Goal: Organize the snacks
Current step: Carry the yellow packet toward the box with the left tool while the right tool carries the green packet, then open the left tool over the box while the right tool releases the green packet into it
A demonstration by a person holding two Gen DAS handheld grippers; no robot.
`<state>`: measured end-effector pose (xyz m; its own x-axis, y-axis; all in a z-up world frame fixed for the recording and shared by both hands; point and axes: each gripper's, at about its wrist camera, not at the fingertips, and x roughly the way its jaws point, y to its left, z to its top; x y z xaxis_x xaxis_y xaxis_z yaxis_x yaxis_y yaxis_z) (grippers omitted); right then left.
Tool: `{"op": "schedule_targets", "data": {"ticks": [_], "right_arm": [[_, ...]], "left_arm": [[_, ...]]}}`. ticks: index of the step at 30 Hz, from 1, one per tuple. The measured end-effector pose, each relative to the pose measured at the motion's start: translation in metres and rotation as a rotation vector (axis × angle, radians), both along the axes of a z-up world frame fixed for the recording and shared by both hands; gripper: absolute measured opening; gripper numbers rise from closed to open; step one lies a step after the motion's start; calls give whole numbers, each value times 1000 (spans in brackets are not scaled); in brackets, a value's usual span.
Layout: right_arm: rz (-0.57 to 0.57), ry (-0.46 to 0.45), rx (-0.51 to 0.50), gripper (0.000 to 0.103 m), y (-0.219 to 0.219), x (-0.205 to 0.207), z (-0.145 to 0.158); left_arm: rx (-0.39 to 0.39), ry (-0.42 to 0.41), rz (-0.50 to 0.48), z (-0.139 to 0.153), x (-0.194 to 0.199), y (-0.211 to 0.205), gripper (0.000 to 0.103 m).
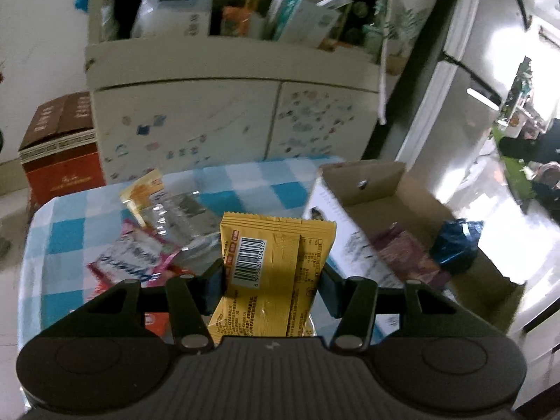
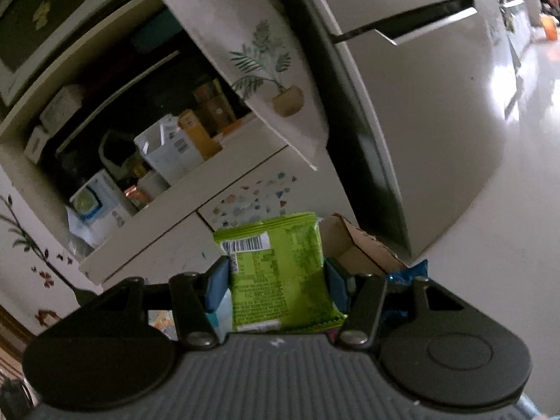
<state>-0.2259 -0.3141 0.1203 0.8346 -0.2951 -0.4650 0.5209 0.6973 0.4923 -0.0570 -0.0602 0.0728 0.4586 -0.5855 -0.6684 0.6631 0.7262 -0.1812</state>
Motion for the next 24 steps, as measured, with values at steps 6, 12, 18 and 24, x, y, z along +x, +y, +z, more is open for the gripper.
{"op": "schedule_targets", "data": {"ticks": [6, 12, 18, 24], "right_arm": [[-25, -11, 37, 59, -7, -8, -3], [-46, -20, 75, 59, -13, -11, -6], [-77, -29, 113, 61, -20, -15, -8], [-112, -36, 147, 85, -24, -17, -10]], "left_arm": [[-62, 33, -28, 10, -22, -36, 60], [-69, 36, -76, 17, -38, -77, 60], [-55, 47, -114, 16, -49, -111, 61], [-12, 20, -115, 16, -58, -125, 83]]}}
